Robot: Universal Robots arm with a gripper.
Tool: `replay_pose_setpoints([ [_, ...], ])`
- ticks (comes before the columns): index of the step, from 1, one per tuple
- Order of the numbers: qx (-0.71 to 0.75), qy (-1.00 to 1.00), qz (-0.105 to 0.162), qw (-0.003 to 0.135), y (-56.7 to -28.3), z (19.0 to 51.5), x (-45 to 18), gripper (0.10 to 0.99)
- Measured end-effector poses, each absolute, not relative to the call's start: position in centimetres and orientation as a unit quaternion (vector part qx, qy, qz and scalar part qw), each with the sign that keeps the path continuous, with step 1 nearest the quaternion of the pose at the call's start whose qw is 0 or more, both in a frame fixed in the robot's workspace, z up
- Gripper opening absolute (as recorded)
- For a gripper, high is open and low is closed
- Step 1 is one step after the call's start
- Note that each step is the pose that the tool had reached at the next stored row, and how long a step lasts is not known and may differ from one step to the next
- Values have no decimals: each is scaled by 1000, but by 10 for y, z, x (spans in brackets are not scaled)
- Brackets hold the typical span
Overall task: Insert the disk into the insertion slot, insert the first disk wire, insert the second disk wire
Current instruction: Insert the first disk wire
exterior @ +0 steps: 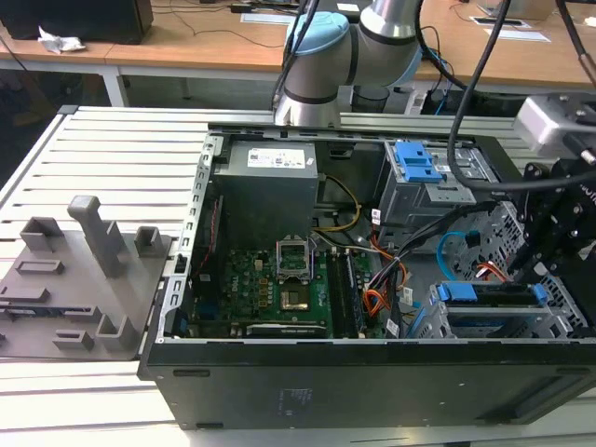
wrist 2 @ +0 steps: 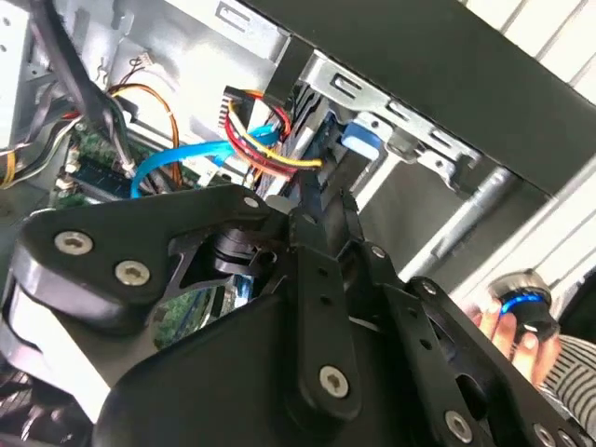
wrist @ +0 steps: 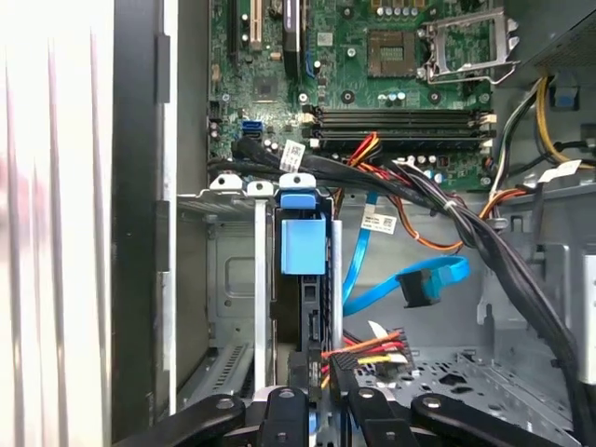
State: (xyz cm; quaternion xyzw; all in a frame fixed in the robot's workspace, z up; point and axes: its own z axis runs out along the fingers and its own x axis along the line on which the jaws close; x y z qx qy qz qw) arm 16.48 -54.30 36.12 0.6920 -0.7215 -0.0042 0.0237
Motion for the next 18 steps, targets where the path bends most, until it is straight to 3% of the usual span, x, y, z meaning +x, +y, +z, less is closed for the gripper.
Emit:
replay_pose_setpoints([
  [4, 692, -721, -4, 24, -543, 372, 165, 227],
  [6, 692, -721, -4, 24, -543, 375, 165, 106],
  [18, 692, -721, -4, 24, -543, 375, 126, 106],
])
